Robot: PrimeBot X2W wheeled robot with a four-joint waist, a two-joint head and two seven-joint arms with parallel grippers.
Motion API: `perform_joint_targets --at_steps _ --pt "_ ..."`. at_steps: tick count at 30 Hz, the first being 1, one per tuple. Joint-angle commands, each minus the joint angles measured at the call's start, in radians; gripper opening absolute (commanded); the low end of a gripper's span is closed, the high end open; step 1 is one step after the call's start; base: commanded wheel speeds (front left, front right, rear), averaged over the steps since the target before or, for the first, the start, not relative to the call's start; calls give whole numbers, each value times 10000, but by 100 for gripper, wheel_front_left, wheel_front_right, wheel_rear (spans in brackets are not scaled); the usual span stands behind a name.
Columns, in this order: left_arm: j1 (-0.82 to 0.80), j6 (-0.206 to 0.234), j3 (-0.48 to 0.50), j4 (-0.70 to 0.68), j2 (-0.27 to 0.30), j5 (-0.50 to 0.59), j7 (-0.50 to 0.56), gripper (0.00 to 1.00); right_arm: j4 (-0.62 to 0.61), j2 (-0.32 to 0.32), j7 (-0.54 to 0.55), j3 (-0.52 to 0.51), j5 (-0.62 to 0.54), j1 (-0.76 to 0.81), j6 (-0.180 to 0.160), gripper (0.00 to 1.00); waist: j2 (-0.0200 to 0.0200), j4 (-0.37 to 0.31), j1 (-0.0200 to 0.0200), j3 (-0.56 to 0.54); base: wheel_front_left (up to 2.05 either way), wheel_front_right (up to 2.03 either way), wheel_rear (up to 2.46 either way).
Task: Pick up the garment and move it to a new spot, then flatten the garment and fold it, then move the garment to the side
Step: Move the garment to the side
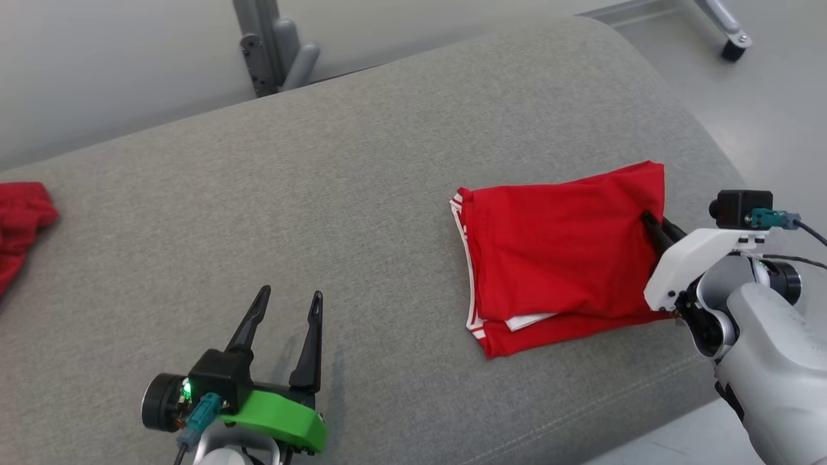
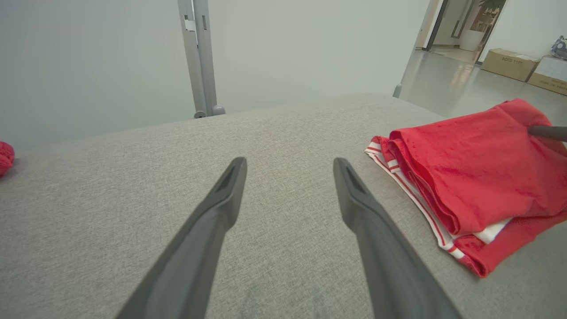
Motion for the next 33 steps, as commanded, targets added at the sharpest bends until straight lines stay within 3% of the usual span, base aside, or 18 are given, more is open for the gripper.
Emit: perform_joint_targets --at_steps 1,12,23,33 --pt "-241 -44 -25 19 55 44 31 100 103 20 -104 85 -66 -269 -17 0 0 -708 0 425 0 0 0" --pt "-554 -34 -141 -33 220 110 150 100 754 244 -704 381 -72 -1650 -16 0 0 -302 0 724 0 0 0" --pt "-825 131 -44 -704 653 288 482 100 2207 -825 -1193 -211 -184 -3720 -17 0 0 752 0 1647 0 0 0" --pt "-1137 199 -20 -1403 1058 503 835 100 3671 -1849 -1684 -424 -760 -4674 -17 0 0 1379 0 2746 0 0 0"
